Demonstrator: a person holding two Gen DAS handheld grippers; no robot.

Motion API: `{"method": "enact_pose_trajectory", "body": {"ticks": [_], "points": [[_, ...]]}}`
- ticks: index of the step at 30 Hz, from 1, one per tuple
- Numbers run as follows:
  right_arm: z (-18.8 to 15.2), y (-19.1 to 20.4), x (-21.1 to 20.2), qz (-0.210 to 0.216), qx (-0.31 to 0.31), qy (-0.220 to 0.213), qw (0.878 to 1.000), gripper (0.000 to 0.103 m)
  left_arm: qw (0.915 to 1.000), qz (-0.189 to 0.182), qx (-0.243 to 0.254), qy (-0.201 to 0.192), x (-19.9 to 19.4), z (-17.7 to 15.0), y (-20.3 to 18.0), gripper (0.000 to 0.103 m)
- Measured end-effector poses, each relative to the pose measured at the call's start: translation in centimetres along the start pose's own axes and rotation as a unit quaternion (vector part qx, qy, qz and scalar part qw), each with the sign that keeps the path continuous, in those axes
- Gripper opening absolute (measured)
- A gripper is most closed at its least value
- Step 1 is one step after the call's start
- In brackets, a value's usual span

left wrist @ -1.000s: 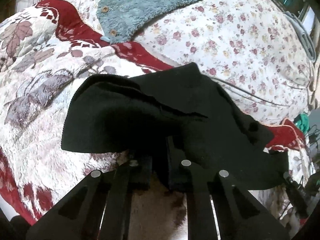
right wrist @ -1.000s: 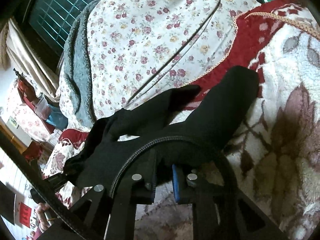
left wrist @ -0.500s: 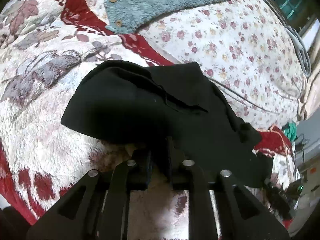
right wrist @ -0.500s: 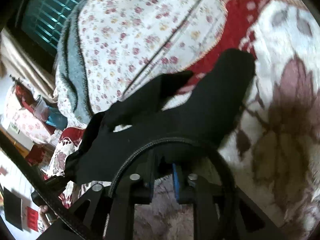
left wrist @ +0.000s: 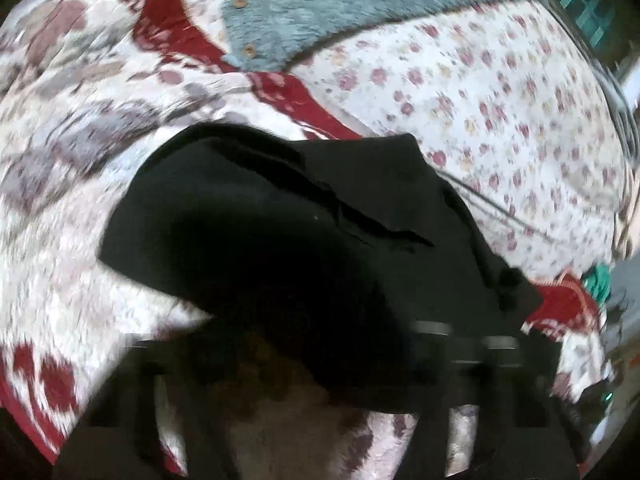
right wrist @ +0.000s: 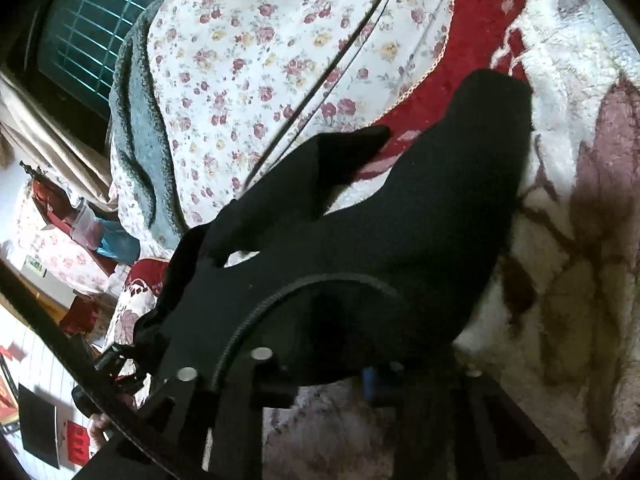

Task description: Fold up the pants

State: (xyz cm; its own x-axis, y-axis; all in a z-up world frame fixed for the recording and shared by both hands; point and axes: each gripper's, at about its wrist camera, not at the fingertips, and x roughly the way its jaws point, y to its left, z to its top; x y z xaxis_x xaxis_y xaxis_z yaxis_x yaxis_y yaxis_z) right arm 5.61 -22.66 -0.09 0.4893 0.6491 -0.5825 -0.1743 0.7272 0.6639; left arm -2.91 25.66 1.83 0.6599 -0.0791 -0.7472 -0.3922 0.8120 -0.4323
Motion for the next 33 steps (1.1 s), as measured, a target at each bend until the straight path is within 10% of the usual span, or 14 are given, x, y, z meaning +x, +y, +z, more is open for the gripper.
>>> {"method": "enact_pose_trajectory", "body": {"ticks": [14,20,33], "points": [[-2.7,6.4,-2.5,0.076,-0.043,0.038,0.995,0.009,0.9970,0.000,0.036,-0.069,-8.0,2.8,1.6,0.009],[-6.1,7.4,0.4,0.019,-0.092,0.126,0.988,0.017,0.9965,0.073,0.040,0.008,-5.0,1.0,4.9,0.020],[-0.4,0.9,-9.1,-0.024,-0.006,-0.010,1.000,0.037,0.9865,0.099,0.104,-0.080,-12.7,-1.4,1.9,0.030]]}}
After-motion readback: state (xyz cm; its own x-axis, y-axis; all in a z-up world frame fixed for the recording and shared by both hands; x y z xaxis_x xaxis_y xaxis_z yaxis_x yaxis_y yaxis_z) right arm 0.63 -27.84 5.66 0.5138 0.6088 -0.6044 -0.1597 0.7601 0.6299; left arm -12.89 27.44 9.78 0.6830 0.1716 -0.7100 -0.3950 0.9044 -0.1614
